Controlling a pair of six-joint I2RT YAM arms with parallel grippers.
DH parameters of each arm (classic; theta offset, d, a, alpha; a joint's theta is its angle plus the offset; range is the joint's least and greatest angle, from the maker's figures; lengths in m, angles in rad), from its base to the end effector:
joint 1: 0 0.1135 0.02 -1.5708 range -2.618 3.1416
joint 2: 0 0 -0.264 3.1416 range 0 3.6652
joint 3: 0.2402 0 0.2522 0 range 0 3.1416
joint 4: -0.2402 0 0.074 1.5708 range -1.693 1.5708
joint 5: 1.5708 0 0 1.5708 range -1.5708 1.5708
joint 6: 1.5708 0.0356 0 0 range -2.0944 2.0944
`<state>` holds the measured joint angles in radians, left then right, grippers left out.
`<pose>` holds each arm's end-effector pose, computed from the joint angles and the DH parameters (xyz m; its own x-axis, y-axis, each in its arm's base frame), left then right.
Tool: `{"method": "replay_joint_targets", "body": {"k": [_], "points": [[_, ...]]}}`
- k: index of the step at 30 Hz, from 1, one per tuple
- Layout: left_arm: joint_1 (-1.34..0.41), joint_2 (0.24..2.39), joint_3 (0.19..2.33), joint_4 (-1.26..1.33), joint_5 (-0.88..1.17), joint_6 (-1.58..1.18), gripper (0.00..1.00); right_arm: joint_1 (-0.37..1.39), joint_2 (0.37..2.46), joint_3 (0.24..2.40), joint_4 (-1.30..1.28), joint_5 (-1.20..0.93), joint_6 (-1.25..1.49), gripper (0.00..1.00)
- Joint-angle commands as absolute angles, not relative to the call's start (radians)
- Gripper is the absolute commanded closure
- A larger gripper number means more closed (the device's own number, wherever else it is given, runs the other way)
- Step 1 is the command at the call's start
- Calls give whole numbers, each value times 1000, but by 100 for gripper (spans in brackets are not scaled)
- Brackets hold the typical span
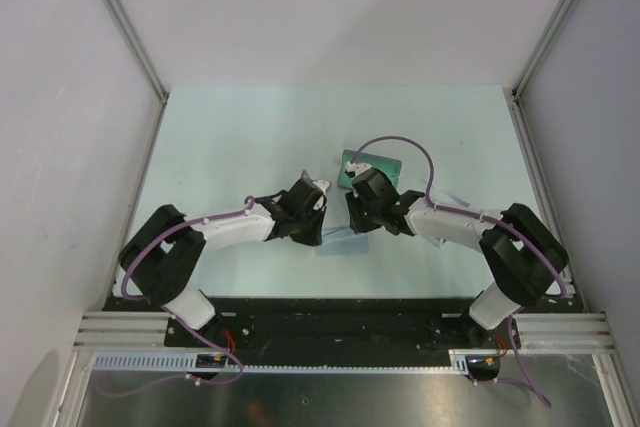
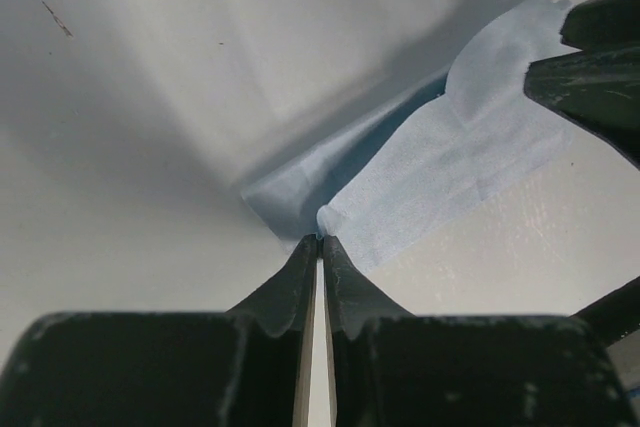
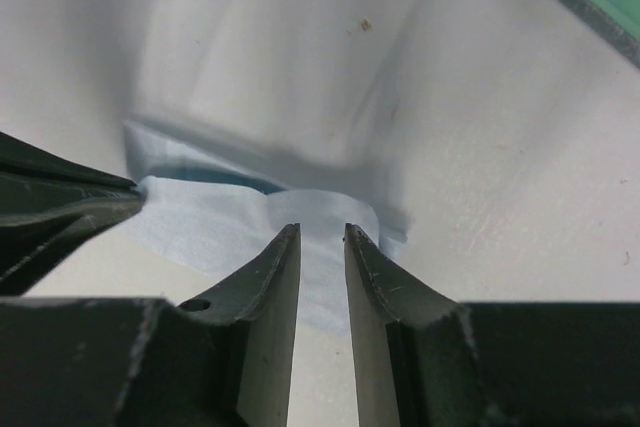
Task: Organize the sunglasses
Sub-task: Fold the glasses cleaning cloth at the center of the board.
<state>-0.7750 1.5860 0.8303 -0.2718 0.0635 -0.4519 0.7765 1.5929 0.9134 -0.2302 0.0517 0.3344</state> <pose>0.2128 -0.2116 0.1594 -0.8653 0.2375 -0.4413 0.3823 0.8823 -0.2746 0.2305 0.2239 0.1837 -0.7542 -0.2814 -0.5934 -0.4549 0.8755 0.1630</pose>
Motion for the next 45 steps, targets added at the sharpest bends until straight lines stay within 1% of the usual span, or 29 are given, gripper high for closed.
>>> {"method": "replay_joint_targets", "body": {"k": [1,4,10,16,17,19,20,22,23,29,36,41,42,45], "points": [[-782,1526,822,-256,77,-436,90,764,1572,916,-97,18,374,70],[-784,1523,819,-256,81,-436,90,750,1632,933,-75,-32,393,70],[-784,1526,815,-255,101,-442,82,747,1697,951,-60,-94,417,71],[-784,1502,796,-253,107,-443,71,749,1707,951,-49,-115,430,73],[-784,1494,793,-255,107,-442,66,750,1706,950,-54,-114,430,73],[-784,1482,784,-253,104,-443,63,752,1697,950,-74,-109,425,73],[-784,1470,782,-252,101,-443,58,753,1695,951,-83,-101,422,73],[-784,1459,781,-253,91,-448,55,761,1686,951,-113,-83,414,73],[-784,1451,782,-255,89,-448,53,765,1683,950,-126,-75,411,73],[-784,1428,808,-253,84,-460,48,801,1641,951,-198,-8,400,75],[-782,1446,841,-255,63,-486,46,813,1591,950,-248,32,407,75],[-782,1485,853,-253,54,-503,46,815,1577,950,-249,57,407,70],[-782,1486,854,-256,46,-506,46,816,1574,950,-247,64,411,67],[-782,1486,856,-255,26,-509,45,810,1568,950,-238,71,414,65]]}}
